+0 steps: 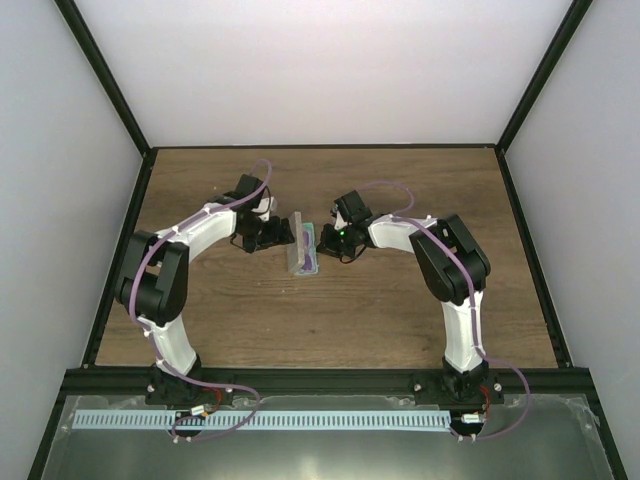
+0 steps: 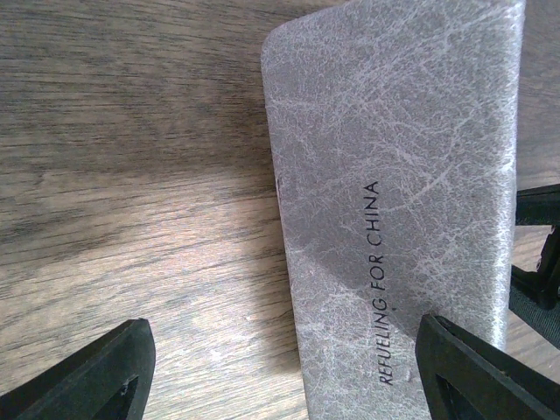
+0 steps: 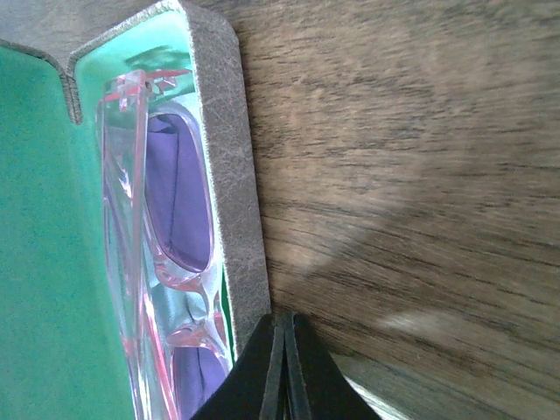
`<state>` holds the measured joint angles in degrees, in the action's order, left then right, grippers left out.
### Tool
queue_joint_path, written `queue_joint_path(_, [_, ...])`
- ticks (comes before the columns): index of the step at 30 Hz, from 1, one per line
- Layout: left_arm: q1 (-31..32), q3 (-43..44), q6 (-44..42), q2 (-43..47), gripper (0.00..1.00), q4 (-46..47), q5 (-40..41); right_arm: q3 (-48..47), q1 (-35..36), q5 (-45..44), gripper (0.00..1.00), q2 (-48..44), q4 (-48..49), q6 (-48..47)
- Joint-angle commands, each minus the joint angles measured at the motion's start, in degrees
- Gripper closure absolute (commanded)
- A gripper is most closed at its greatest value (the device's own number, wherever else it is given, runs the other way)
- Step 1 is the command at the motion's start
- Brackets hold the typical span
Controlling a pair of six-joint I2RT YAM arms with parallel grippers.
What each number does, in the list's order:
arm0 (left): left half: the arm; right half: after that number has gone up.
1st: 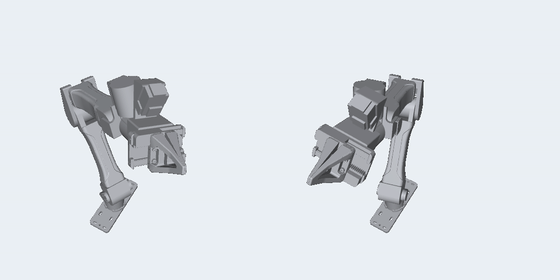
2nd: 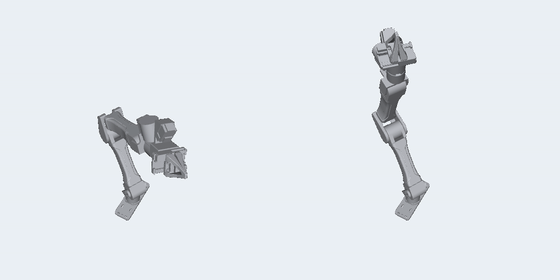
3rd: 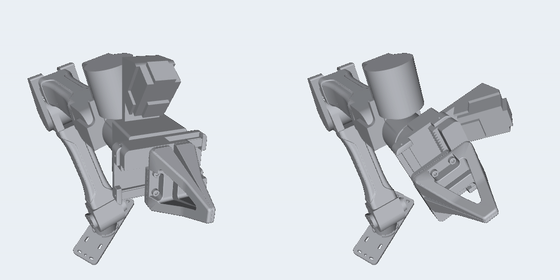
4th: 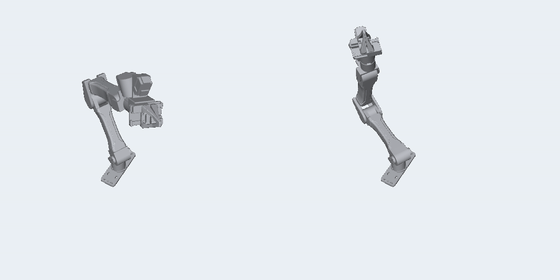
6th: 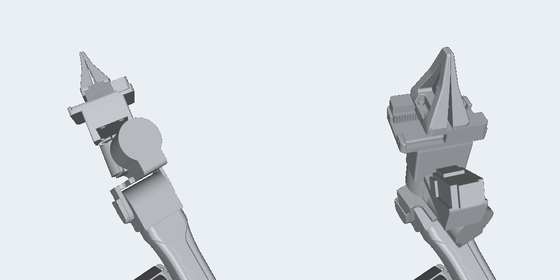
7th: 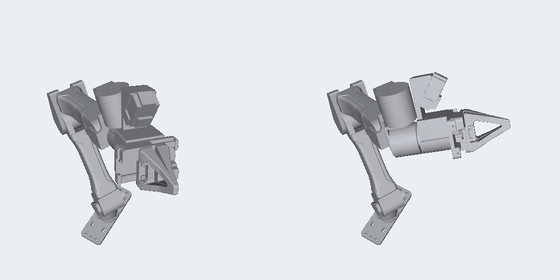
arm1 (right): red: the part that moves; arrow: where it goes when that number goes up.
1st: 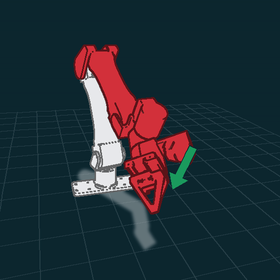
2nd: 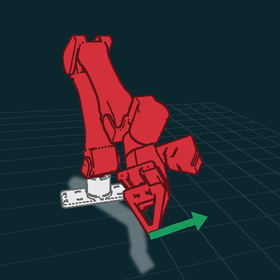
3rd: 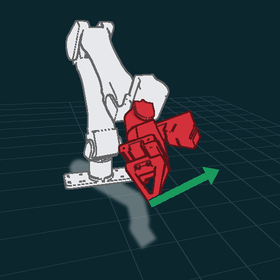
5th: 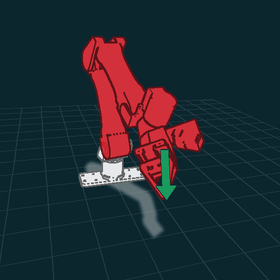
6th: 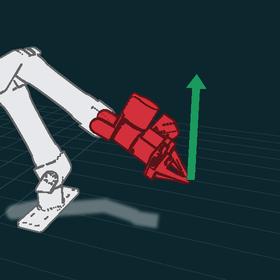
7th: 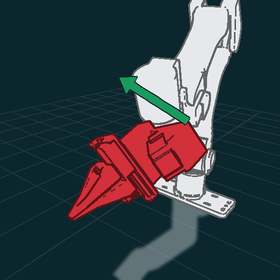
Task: Organize the sunglasses
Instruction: Close the sunglasses case at the center of the board.
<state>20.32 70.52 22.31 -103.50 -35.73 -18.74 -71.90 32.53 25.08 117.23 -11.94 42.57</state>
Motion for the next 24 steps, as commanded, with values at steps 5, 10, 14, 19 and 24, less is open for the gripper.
queue_joint_path(5, [1.46, 0.65, -0.18, -1.91, 0.17, 0.42, -1.46, 1.76, 0.69, 0.49, 0.99, 0.63, -2.08, 0.06])
queue_joint_path(10, [1.81, 0.5, -0.17, -2.13, 0.17, 0.65, -1.46, 1.92, 0.69, 0.46, 0.99, 0.5, -2.1, -0.03])
queue_joint_path(14, [1.83, 0.5, -0.16, -2.34, 0.17, 0.63, -1.47, 2.07, 0.69, 0.51, 0.99, 0.46, -1.97, -0.07])
queue_joint_path(19, [1.94, 0.54, -0.29, -2.61, 0.17, 0.65, -1.62, 2.03, 0.69, 0.58, 0.99, 0.62, -2.01, -0.03])
queue_joint_path(24, [2.43, 0.92, -0.26, -2.99, 0.17, 0.58, -1.73, 2.09, 0.71, 0.58, 0.99, 0.57, -2.04, -0.03])
